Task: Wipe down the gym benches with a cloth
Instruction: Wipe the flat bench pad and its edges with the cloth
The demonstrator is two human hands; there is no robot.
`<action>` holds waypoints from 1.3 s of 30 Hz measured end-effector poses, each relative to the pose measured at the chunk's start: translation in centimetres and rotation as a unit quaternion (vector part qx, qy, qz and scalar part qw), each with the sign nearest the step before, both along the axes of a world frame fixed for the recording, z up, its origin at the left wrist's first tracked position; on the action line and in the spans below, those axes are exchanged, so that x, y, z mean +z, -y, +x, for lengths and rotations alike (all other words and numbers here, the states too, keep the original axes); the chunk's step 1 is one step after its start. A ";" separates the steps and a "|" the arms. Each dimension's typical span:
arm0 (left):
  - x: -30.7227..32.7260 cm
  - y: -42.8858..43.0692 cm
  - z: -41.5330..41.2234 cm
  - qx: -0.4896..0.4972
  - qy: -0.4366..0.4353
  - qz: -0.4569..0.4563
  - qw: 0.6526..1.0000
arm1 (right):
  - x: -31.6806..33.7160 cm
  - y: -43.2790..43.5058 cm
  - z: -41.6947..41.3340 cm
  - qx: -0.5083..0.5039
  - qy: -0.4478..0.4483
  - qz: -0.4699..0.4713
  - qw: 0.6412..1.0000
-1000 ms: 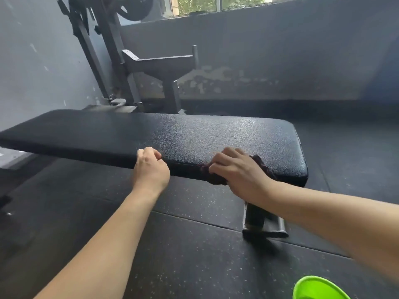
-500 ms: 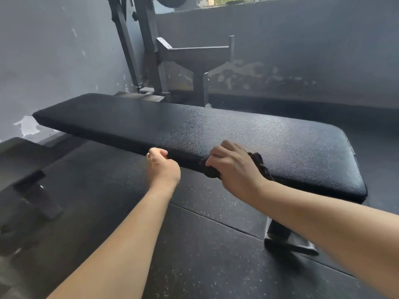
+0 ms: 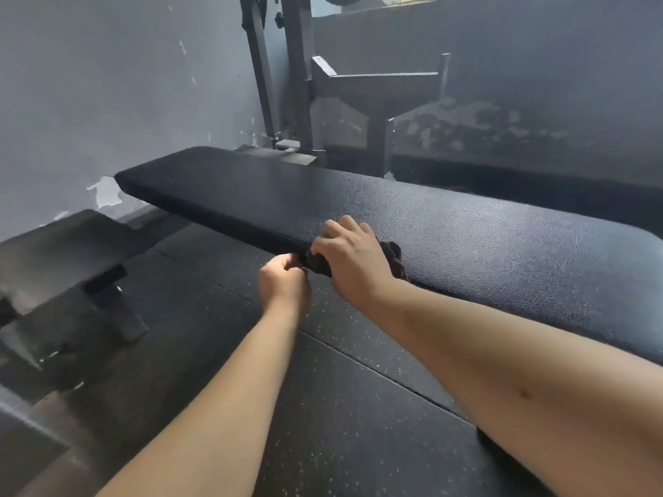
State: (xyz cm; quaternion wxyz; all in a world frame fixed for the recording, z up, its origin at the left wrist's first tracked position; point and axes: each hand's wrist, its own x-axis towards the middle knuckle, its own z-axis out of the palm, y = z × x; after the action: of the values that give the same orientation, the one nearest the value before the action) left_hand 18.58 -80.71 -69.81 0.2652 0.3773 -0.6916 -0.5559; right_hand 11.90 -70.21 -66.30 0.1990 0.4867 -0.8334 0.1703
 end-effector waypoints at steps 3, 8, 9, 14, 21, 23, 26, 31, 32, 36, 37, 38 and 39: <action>-0.1 -0.2 0.4 -0.022 0.026 -0.026 0.999 | 0.6 -0.9 -0.1 0.019 0.009 0.032 0.999; 0.5 -1.4 0.2 -0.008 0.062 -0.063 0.996 | 0.7 -6.4 -1.1 0.060 0.039 0.035 0.997; 0.3 -1.7 0.1 -0.005 0.061 -0.074 0.995 | 0.5 -7.8 -1.2 0.066 0.037 0.035 0.997; -0.6 -2.6 -0.3 0.014 0.037 -0.075 0.996 | -0.3 -11.6 -1.0 0.106 -0.019 0.018 0.994; -3.1 -0.5 -1.7 0.107 -0.119 0.102 0.982 | -1.0 -2.5 -1.3 0.106 -0.047 0.004 0.993; -3.7 -0.2 -1.4 0.095 -0.162 0.166 0.968 | -0.9 0.7 -1.3 0.114 -0.067 0.006 0.991; -3.7 -0.9 -0.8 0.133 -0.185 0.253 0.940 | -0.5 3.7 -1.6 0.107 -0.105 0.034 0.988; -0.5 -3.1 1.5 0.157 -0.034 0.250 0.955 | -0.1 -0.7 -1.6 0.112 -0.118 0.115 0.980; 0.9 -4.0 2.1 0.143 0.004 0.235 0.961 | 0.6 -2.3 -1.3 0.110 -0.099 0.136 0.980; 8.2 -7.2 4.2 0.089 0.101 0.234 0.963 | 5.4 -5.4 0.6 0.004 0.165 0.193 0.967; 10.1 -7.7 5.0 0.069 0.136 0.226 0.962 | 7.5 -5.9 1.2 -0.039 0.286 0.173 0.942; 12.4 -8.1 6.1 0.047 0.172 0.217 0.960 | 9.8 -6.4 2.0 -0.077 0.394 0.132 0.906; 14.3 -8.8 7.3 0.027 0.198 0.208 0.957 | 11.4 -7.0 2.7 -0.104 0.465 0.078 0.876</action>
State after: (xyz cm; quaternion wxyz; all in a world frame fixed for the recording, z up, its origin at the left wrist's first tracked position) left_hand 25.92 -71.88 -55.55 0.0530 0.5453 -0.5889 -0.5942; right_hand 14.62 -63.24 -54.90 -0.2337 0.2755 -0.8863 0.2897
